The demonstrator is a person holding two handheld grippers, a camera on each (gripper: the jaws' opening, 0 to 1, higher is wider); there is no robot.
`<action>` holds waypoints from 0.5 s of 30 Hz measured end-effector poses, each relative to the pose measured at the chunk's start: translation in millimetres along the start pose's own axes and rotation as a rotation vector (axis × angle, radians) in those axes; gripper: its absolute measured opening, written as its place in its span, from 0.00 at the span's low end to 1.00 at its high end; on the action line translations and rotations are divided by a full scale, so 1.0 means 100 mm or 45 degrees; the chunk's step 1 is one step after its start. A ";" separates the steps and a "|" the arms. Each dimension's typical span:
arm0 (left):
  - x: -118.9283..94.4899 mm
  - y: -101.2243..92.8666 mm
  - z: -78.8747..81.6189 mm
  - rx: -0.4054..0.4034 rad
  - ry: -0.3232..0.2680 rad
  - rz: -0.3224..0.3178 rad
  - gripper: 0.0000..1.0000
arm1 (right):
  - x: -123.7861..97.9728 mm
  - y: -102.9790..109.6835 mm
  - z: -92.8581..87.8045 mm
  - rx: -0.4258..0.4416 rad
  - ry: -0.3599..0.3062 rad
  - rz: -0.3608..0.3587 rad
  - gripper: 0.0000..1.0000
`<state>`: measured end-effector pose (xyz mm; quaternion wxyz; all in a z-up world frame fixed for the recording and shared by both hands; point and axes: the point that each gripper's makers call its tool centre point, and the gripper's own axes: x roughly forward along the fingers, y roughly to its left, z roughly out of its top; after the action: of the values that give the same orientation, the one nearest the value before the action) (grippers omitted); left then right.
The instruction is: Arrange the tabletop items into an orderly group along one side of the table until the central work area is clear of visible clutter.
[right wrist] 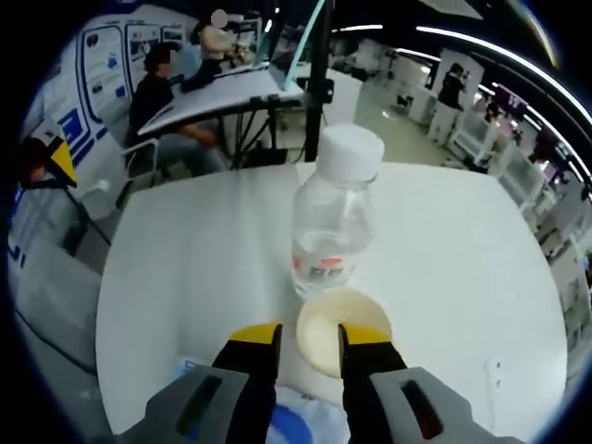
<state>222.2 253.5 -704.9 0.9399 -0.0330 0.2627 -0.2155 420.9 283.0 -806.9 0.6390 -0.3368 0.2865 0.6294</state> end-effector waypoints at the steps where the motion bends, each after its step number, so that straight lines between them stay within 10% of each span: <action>1: 0.00 -0.02 0.00 -0.001 -0.002 0.000 0.84 | -0.03 0.01 0.02 0.041 -0.012 -0.001 0.23; 15: -0.02 -0.11 -0.02 -0.006 -0.005 -0.004 0.83 | -0.34 0.05 0.01 0.283 -0.165 -0.014 0.25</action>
<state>215.5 244.8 -703.8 0.9399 -0.0361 0.2615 -0.2164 414.4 263.3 -779.4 0.6931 -0.2242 0.3109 0.6105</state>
